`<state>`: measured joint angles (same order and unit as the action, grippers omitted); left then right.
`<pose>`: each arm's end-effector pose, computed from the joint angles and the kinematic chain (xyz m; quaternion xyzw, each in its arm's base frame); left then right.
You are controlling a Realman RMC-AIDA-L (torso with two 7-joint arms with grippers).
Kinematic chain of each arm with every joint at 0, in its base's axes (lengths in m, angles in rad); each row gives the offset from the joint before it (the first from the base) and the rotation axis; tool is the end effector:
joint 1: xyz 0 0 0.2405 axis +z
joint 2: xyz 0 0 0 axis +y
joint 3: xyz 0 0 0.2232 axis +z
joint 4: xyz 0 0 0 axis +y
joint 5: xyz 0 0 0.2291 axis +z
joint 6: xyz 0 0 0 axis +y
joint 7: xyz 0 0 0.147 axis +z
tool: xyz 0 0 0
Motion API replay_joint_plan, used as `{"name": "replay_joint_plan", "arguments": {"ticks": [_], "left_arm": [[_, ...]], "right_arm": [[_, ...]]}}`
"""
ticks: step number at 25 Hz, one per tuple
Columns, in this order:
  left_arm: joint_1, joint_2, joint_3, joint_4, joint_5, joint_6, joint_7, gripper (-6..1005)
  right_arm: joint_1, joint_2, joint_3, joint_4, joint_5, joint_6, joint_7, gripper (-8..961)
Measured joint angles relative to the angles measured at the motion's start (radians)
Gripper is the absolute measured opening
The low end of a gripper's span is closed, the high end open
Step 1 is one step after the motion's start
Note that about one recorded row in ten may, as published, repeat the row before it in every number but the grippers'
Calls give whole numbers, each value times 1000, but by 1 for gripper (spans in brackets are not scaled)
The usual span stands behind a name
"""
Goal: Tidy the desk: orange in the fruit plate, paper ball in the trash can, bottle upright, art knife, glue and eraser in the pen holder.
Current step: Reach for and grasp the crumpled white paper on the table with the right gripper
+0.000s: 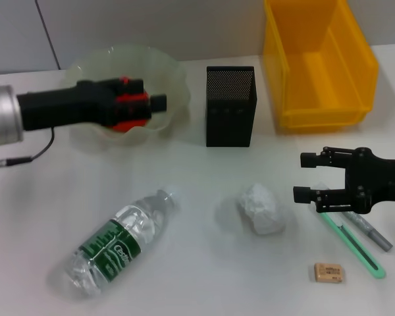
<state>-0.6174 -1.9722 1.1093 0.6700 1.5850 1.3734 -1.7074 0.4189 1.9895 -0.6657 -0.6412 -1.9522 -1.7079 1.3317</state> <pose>-0.1823 0.3822 0.0200 -0.9164 -0.2708 -0.2768 0.1016 0.2822 0.2972 0.0508 -0.9327 0.2182 0.2586 0.1250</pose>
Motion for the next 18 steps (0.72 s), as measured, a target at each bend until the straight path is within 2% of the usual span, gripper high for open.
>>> {"name": "replay_joint_plan", "arguments": {"ticks": [2, 4, 6, 11, 12, 18], "left_arm": [[0, 0, 0, 0, 0, 0, 0, 766], [17, 5, -12, 6, 18, 92, 4, 772], [24, 5, -5, 6, 26, 128, 19, 780], [33, 1, 1, 6, 72, 170, 55, 800], [35, -11, 5, 6, 108, 193, 84, 804], [44, -47, 7, 2, 185, 204, 191, 804]], "right_arm": [[0, 0, 0, -1, 1, -1, 1, 743], [2, -1, 0, -2, 1, -2, 1, 742], [5, -2, 0, -2, 1, -2, 2, 741], [17, -10, -3, -2, -3, -3, 19, 737], [17, -11, -4, -2, -4, -3, 22, 736], [18, -13, -7, -2, -6, -4, 29, 732]]}}
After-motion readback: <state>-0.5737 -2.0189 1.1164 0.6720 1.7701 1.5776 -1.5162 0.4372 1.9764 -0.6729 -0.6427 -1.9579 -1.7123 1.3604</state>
